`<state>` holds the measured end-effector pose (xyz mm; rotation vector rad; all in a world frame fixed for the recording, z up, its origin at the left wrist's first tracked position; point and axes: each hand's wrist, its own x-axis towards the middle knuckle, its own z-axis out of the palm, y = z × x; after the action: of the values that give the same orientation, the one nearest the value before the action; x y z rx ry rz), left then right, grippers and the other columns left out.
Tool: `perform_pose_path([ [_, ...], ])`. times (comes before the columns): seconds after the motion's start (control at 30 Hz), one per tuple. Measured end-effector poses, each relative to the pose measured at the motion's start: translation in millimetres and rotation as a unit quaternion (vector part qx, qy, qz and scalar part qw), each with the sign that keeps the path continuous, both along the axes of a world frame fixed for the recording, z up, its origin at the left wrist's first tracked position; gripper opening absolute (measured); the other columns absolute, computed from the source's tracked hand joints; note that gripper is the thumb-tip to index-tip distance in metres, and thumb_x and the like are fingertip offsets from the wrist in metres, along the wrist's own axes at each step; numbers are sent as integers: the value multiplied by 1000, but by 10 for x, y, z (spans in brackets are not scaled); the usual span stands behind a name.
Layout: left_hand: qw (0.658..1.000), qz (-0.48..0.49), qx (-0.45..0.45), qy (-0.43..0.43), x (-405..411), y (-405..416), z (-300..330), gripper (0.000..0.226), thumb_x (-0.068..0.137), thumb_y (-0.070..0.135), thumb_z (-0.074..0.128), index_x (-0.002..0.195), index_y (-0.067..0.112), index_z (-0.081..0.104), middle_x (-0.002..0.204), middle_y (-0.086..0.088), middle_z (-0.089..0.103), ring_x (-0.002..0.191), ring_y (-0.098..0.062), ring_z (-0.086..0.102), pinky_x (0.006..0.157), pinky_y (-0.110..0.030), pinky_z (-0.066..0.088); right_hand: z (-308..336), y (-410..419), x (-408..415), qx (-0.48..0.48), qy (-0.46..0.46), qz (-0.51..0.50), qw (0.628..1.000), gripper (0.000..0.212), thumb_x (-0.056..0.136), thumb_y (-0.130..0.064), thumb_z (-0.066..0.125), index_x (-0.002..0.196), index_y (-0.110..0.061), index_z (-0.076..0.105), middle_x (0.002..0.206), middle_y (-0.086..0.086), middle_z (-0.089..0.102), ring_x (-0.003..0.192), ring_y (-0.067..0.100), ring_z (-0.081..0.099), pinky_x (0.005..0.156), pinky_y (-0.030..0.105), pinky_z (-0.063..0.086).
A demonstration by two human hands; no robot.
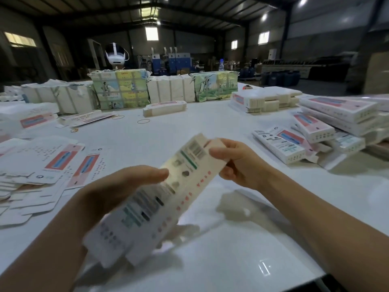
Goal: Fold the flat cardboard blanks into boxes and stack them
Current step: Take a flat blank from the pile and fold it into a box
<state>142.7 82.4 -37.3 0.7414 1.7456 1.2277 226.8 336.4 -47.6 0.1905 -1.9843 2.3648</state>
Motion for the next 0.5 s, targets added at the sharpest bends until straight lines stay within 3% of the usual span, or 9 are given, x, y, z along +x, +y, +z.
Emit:
perform_pose_path([
  [0.07, 997, 4, -22, 77, 42, 47, 32, 50, 74, 39, 76, 116, 15, 65, 108, -11, 70, 95, -30, 68, 79, -41, 57, -33, -6, 10, 52, -23, 0, 998, 31, 90, -6, 56, 64, -16, 69, 71, 11, 68, 35, 10, 38, 34, 15, 29],
  [0.13, 960, 85, -77, 257, 110, 119, 97, 51, 80, 34, 72, 127, 23, 56, 99, 4, 72, 89, -18, 70, 71, -31, 58, -47, -40, 1, 53, -28, -50, 997, 33, 91, -3, 54, 64, -13, 68, 71, 14, 69, 33, 12, 38, 33, 17, 32],
  [0.17, 910, 143, -98, 375, 149, 151, 114, 59, 80, 39, 70, 134, 26, 49, 103, 9, 69, 90, -14, 67, 72, -31, 57, -56, -50, -8, 46, -22, -82, 995, 26, 91, -3, 55, 69, -9, 67, 75, 18, 69, 33, 13, 39, 33, 18, 34],
  [0.23, 775, 176, -145, 589, 289, 298, 70, 87, 74, 61, 65, 145, 27, 30, 121, 7, 56, 104, -16, 55, 85, -40, 52, -49, -72, -18, 34, -3, -128, 991, 13, 91, -2, 56, 80, -3, 62, 81, 23, 68, 35, 16, 42, 35, 21, 40],
  [0.3, 685, 151, -193, 686, 399, 467, -70, 108, 67, 78, 55, 149, 22, 14, 134, 4, 42, 115, -19, 41, 100, -42, 40, -58, -79, -28, 26, 20, -128, 991, 8, 90, -2, 56, 84, -5, 59, 82, 22, 68, 37, 19, 46, 38, 23, 44],
  [0.37, 654, 165, -190, 713, 408, 582, -175, 111, 67, 79, 53, 150, 18, 10, 134, 0, 36, 116, -20, 33, 105, -40, 34, -41, -96, -13, 21, 30, -89, 995, 9, 89, -4, 58, 82, -9, 58, 82, 20, 69, 40, 20, 48, 39, 24, 44],
  [0.5, 670, 206, -105, 705, 323, 561, -170, 109, 65, 69, 65, 148, 13, 21, 137, -7, 32, 123, -23, 24, 112, -50, 22, -8, -89, 20, 24, 51, 1, 998, 10, 82, -14, 61, 73, -20, 61, 84, 19, 67, 48, 23, 44, 40, 21, 38],
])
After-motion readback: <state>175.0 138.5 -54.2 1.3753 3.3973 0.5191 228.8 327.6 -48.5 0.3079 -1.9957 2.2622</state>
